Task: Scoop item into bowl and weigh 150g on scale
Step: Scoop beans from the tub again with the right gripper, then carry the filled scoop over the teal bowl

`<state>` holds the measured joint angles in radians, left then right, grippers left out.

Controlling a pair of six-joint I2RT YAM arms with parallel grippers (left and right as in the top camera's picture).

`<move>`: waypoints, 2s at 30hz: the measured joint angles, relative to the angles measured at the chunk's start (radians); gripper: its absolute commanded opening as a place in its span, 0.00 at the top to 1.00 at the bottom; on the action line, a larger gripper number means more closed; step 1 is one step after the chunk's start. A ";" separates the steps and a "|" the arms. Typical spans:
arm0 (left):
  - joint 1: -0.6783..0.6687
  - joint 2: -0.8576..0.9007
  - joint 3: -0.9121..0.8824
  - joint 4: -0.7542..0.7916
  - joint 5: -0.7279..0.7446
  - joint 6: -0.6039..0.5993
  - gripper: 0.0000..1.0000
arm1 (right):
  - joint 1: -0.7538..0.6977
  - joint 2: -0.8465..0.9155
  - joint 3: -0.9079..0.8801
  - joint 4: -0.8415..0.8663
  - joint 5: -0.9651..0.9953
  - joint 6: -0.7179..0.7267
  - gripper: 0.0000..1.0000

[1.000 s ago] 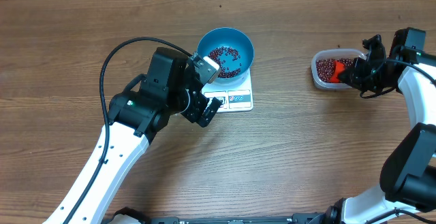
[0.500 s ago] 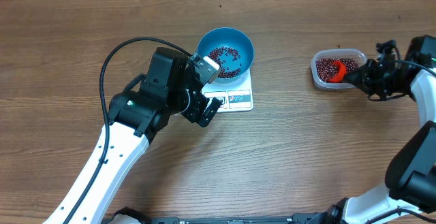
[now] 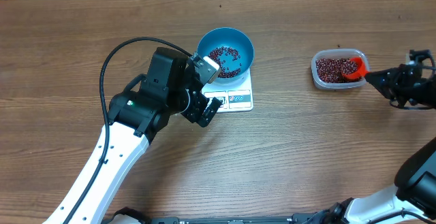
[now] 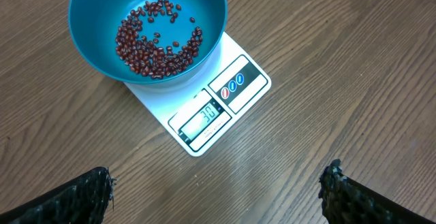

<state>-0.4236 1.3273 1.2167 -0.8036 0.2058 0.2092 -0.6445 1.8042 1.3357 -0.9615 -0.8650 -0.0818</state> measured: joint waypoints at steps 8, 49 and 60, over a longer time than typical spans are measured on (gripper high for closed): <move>0.000 0.000 0.000 0.000 0.000 0.000 0.00 | -0.035 0.000 0.000 -0.039 -0.078 -0.028 0.96; 0.000 0.000 0.000 0.001 0.000 0.000 0.00 | 0.394 0.002 -0.003 0.199 -0.402 0.138 0.96; 0.000 0.000 0.000 0.003 0.000 0.000 0.00 | 0.604 0.002 -0.003 0.446 -0.304 0.389 0.96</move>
<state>-0.4236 1.3273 1.2167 -0.8009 0.2054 0.2089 -0.0406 1.8057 1.3331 -0.5156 -1.1690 0.3069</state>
